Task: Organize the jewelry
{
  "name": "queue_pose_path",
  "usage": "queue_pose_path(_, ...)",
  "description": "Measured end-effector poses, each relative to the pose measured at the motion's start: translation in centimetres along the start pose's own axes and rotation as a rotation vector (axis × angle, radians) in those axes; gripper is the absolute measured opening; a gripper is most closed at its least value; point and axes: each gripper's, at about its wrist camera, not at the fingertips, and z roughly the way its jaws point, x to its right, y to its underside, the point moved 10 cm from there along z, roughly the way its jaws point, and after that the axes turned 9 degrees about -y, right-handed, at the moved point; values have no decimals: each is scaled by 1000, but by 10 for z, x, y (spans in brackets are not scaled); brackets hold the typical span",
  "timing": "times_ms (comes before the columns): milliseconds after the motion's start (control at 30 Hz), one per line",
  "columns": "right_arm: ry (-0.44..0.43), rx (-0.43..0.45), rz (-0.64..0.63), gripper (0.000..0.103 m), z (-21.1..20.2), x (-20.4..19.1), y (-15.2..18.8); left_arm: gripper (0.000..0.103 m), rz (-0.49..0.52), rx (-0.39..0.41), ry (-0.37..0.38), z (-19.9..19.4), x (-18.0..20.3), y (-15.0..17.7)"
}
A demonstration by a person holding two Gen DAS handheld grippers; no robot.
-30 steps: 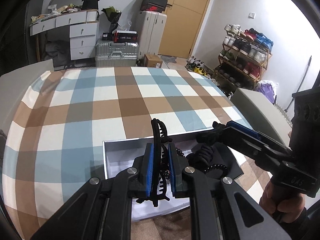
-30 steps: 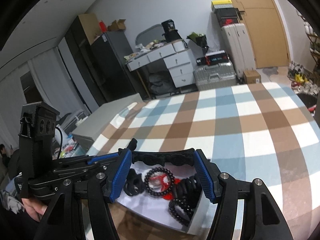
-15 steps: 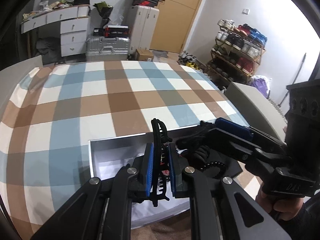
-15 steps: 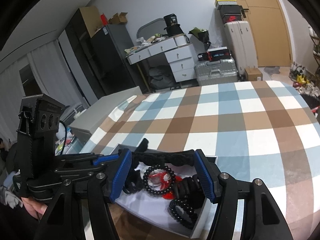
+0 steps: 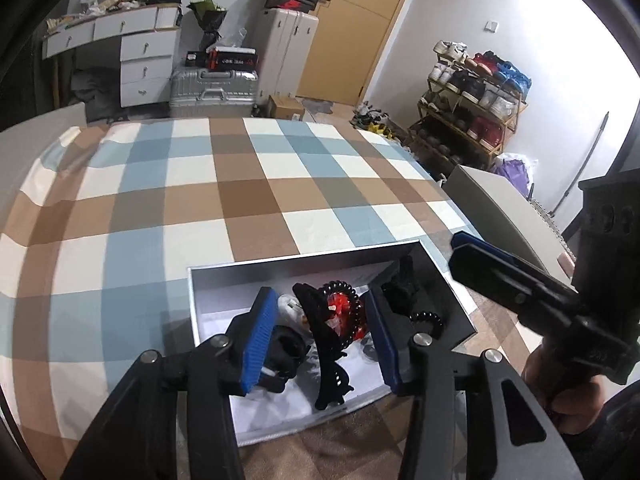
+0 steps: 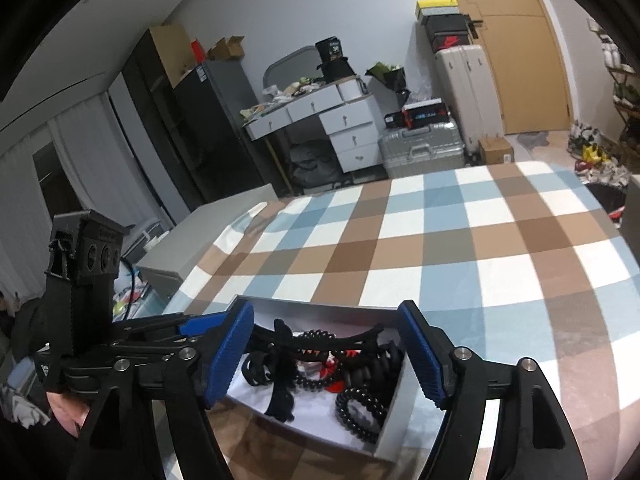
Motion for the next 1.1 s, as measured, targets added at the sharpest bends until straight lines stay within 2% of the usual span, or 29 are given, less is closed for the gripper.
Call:
queue_pose_path(200, 17, 45, -26, 81, -19, -10, -7, 59, -16, 57, -30, -21, -6, -5)
queue_pose_path(300, 34, 75, -48, 88, -31, -18, -11, 62, -32, 88, -25, -38, -9, -5)
queue_pose_path(333, 37, 86, -56, 92, -34, -20, -13, 68, -33, 99, -34, -42, -10, -6)
queue_pose_path(467, 33, 153, -97, 100, -49, -34, -19, 82, -43, 202, -92, -65, -15, -12)
queue_pose_path(567, 19, 217, -143, 103, -62, -48, -21, 84, -60, 295, -132, -80, -21, -17)
queue_pose_path(700, 25, 286, -217, 103, -77, -65, -23, 87, -33, 393, -255, -95, -26, -20)
queue_pose_path(833, 42, 326, -267, 103, -87, -76, -22, 102, -49, 453, -295, -106, -30, -19)
queue_pose_path(933, 51, 371, -294, 103, -98, -83, -20, 102, -31, 529, -315, -116, -29, -18)
queue_pose_path(1100, 71, 407, -319, 103, -107, -83, -15, 102, -40, 591, -353, -119, -32, -13)
